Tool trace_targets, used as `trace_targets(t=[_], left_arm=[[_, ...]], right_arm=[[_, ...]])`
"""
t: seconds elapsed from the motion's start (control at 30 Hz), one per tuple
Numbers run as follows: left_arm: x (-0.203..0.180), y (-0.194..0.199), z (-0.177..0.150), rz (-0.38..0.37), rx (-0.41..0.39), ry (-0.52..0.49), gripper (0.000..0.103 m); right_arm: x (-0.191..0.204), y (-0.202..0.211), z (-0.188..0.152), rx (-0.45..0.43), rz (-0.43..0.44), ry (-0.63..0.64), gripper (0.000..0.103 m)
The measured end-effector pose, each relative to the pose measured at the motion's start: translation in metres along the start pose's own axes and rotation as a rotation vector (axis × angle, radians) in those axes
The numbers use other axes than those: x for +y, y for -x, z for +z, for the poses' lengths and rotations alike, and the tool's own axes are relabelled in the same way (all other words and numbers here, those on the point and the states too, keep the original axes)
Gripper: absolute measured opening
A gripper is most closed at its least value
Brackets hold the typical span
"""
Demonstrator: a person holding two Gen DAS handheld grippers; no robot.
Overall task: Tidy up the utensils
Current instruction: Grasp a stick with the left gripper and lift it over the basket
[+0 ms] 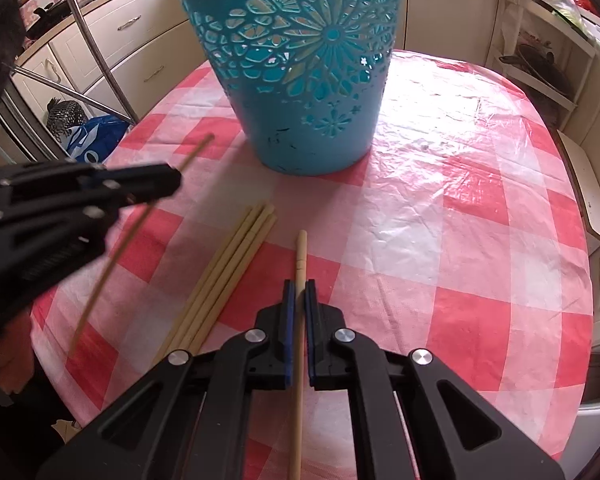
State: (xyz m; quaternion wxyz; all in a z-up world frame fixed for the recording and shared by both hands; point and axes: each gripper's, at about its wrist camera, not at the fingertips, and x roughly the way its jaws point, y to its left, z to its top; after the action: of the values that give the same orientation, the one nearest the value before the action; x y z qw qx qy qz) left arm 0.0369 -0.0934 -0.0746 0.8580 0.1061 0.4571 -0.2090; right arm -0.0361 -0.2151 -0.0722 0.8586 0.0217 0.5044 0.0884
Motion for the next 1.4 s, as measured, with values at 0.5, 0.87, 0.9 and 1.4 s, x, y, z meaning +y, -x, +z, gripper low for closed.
trace_targets(t=[0.5,0.87,0.9,1.4], left_arm=[[-0.015,0.046,0.012,-0.130,-0.177,-0.119,0.005],[0.018,0.131,0.065,-0.304,-0.486,-0.009,0.005],[0.020,0.134,0.072,-0.294,-0.506,0.006,0.005],[0.027,0.086,0.182,-0.038,-0.693,0.219,0.005]], right_arm=[[0.002,-0.002,0.003,0.004,-0.005,0.016,0.006],[-0.006,-0.004,0.007,0.015,0.022,0.002,0.006],[-0.006,-0.003,0.007,0.015,0.025,0.003,0.006],[-0.009,-0.001,0.006,0.013,0.042,0.002,0.006]])
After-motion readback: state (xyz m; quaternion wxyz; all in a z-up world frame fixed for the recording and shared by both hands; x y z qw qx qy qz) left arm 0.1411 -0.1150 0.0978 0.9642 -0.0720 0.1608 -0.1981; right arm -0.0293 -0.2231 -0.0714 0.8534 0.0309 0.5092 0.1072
